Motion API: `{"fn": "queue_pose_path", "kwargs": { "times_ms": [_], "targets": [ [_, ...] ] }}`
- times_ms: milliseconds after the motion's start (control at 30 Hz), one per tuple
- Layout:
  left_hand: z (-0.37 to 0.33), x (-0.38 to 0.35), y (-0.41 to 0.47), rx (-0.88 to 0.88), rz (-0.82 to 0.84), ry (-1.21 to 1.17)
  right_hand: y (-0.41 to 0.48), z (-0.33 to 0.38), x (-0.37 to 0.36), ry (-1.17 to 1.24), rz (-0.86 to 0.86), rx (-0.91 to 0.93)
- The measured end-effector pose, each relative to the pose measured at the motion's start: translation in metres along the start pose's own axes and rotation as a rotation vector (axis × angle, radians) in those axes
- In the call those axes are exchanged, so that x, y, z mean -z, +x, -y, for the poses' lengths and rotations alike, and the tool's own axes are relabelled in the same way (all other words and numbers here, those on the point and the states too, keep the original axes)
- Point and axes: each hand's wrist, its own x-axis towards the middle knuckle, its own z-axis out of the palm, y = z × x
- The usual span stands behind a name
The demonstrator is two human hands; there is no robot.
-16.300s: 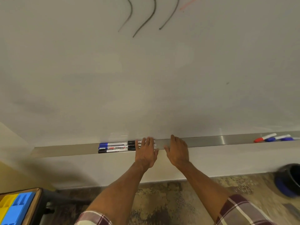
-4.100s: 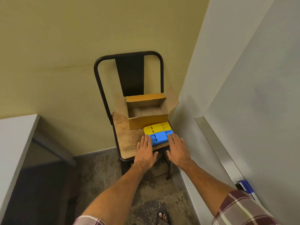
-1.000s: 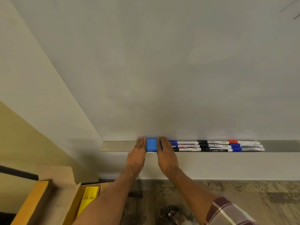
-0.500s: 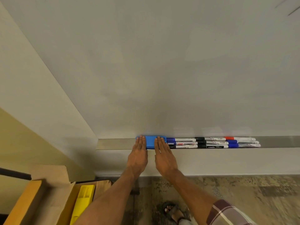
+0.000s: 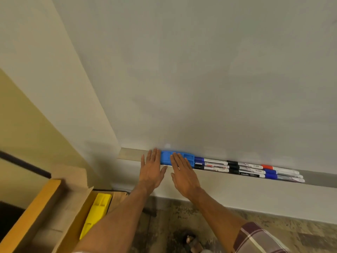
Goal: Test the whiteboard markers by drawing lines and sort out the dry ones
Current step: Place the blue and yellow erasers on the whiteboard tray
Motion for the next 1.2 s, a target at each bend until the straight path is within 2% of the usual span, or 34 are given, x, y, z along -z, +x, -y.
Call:
{"fn": "queue_pose_path", "kwargs": {
  "times_ms": [133,333,700,1000,1200],
  "targets": [
    [0.013,0.003,-0.016,0.123,0.035,0.075,0.011,0.016,-0.003,0.017,0.027,0.179],
    [0.029,0.006,-0.051,0.323,0.062,0.020,0.033,0.047,-0.014,0.057,0.023,0.429],
    [0.051,-0.015,-0.110,0.820,-0.093,-0.203,0.041,0.102,-0.028,-0.014,0.100,0.886],
    [0.047,-0.050,-0.156,1.089,-0.125,-0.283,0.041,0.129,-0.049,-0.030,0.175,1.073],
    [0.064,-0.051,-0.167,1.183,-0.140,-0.327,0.053,0.152,-0.061,-0.042,0.212,1.121]
  ]
}}
